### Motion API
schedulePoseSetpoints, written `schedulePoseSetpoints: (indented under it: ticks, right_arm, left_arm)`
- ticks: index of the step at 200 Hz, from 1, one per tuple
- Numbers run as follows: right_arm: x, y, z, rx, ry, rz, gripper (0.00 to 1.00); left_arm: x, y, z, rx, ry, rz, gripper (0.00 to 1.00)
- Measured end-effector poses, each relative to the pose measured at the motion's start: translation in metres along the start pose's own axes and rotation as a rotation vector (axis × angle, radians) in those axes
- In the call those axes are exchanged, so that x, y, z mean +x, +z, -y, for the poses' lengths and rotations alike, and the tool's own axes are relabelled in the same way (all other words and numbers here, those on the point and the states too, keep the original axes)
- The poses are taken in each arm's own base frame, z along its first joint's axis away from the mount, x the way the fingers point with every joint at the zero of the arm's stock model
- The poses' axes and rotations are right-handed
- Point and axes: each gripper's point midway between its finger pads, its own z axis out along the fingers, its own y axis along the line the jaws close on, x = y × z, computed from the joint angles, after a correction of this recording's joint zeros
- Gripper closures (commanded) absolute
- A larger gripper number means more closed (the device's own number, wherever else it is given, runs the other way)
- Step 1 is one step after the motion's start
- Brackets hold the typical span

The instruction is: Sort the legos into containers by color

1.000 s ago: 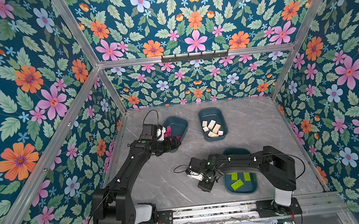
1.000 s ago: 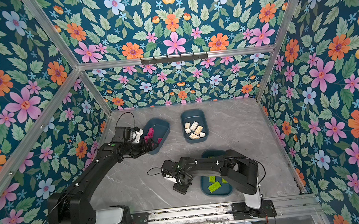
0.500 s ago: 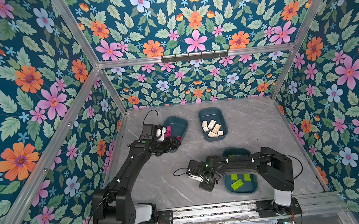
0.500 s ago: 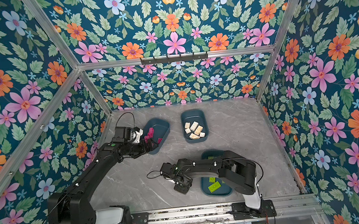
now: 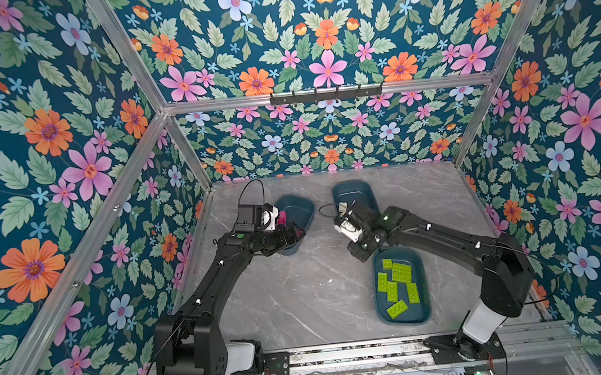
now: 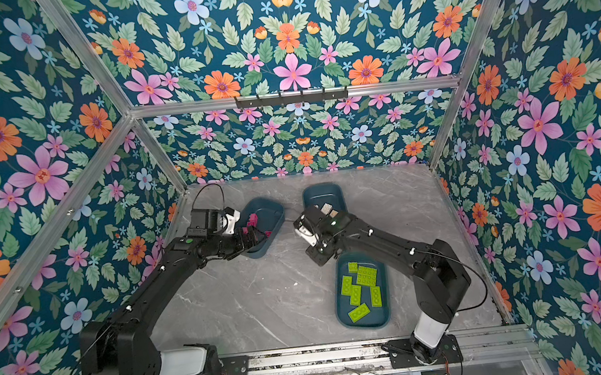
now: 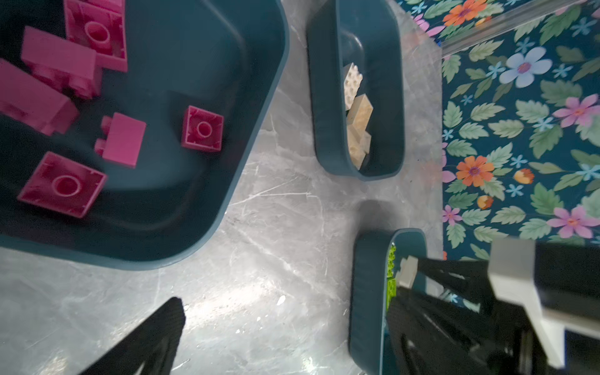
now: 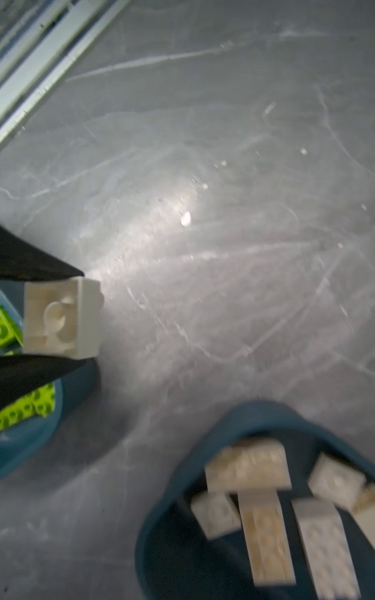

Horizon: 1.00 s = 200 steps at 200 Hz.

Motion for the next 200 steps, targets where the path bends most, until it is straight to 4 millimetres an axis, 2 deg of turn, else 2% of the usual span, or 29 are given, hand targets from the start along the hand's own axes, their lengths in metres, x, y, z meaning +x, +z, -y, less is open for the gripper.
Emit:
schedulePoseSetpoints:
  ticks: [23,51,111,128,159,183,200]
  right_arm:
    - [-0.02,-0.002,0.037,0.01,0.043,0.037,0.77]
    - [-0.031,0.009,0.076,0.034,0.084,0.034,0.76]
    - [-0.034,0.055,0.125,0.055,0.129,-0.027,0.67]
    - [-0.03,0.067,0.132,0.067,0.13,-0.051,0.63]
    - [-0.035,0.074,0.139,0.073,0.116,-0.055,0.45]
    - [-0.032,0.072,0.139,0.075,0.111,-0.063,0.42]
    - [-0.033,0.061,0.138,0.077,0.106,-0.051,0.4]
  left_arm:
    - [-0.007,0.002,0.008,0.03,-0.004,0.016,0.01]
    - [-0.012,0.006,0.017,0.059,-0.005,0.022,0.01]
    - [-0.021,0.011,0.023,0.075,-0.01,0.031,0.01]
    - [-0.024,0.011,0.024,0.075,-0.003,0.035,0.01]
    - [-0.025,0.011,0.023,0.068,0.011,0.034,0.01]
    - [-0.025,0.01,0.022,0.053,0.018,0.035,0.0]
    - [-0.027,0.008,0.02,0.034,0.032,0.037,0.0]
